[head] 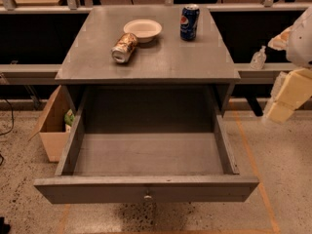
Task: Place pepsi can into top drawer
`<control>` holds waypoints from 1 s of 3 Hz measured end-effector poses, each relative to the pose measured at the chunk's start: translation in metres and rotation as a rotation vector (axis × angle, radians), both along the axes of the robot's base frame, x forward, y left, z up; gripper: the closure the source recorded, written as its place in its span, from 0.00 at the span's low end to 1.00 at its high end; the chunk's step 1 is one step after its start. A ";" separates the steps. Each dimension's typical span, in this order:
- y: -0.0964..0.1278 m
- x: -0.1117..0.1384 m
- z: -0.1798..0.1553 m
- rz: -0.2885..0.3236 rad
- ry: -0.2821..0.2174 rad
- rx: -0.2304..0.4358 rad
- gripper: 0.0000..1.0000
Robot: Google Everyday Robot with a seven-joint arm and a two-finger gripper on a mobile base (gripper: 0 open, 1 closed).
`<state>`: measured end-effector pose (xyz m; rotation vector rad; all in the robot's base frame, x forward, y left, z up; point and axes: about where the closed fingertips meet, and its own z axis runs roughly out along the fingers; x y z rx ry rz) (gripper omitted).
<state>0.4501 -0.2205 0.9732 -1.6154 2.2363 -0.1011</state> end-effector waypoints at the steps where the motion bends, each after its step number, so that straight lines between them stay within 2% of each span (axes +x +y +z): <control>1: -0.026 0.033 -0.023 -0.192 -0.059 0.170 0.00; 2: -0.044 0.090 -0.035 -0.333 -0.149 0.334 0.00; 3: -0.047 0.167 -0.026 -0.368 -0.286 0.490 0.00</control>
Offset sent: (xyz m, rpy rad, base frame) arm 0.2327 -0.0949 0.0240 0.6232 -0.6620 -0.5551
